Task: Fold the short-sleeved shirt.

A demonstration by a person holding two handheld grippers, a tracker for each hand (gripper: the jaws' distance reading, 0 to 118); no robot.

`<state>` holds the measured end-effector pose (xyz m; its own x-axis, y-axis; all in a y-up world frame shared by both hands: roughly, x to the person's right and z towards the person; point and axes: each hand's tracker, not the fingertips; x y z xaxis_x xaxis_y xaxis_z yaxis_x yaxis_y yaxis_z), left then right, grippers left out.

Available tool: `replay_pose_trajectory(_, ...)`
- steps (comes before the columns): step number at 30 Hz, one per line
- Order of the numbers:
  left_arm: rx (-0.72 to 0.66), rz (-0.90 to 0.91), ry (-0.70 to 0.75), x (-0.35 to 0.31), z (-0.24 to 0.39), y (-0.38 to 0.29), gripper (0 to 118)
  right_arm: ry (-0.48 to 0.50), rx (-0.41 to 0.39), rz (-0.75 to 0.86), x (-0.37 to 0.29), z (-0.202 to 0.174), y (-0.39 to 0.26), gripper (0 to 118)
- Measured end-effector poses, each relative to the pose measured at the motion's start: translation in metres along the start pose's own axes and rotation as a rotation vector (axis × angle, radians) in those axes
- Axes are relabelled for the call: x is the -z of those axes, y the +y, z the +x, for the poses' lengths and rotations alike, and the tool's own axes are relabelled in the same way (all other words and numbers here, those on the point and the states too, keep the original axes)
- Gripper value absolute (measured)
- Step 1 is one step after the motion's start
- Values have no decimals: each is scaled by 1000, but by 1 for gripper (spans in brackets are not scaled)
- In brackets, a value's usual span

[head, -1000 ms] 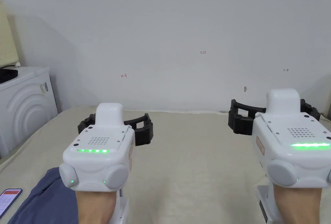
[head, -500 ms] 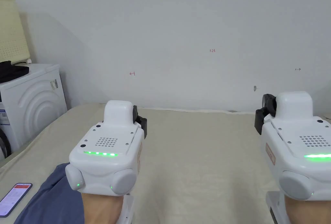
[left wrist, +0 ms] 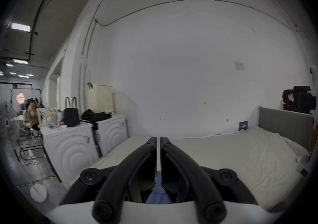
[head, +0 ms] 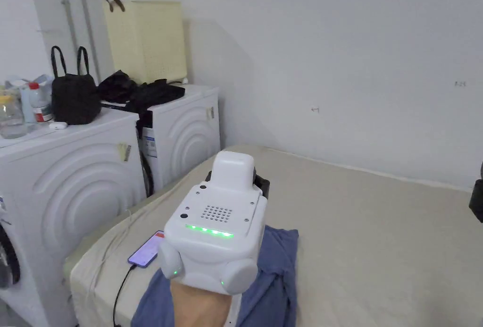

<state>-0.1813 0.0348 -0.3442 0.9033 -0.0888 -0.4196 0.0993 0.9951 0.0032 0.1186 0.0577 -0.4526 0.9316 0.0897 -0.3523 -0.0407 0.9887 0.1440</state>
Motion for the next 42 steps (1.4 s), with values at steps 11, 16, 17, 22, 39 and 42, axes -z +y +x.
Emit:
replay_pose_trajectory(11,15,-8,94,-4,-33,-9,4,82,7,-3,10,-29,-5,0)
replay_pose_trajectory(16,43,-39,66,8,-29,-18,4,76,1,-17,15,-26,-13,0)
replay_pose_trajectory(17,46,-50,54,13,-29,-21,4,72,-1,-26,18,-24,-16,0)
replay_pose_trajectory(22,51,-171,8,65,-9,-54,4,82,25,-98,36,-11,-36,0)
replay_pose_trajectory(39,3,-1036,-130,326,82,-329,117,13,103,-321,57,59,-112,0)
replay_pose_trajectory(42,58,-1128,-84,334,96,-345,117,8,99,-348,65,72,-130,0)
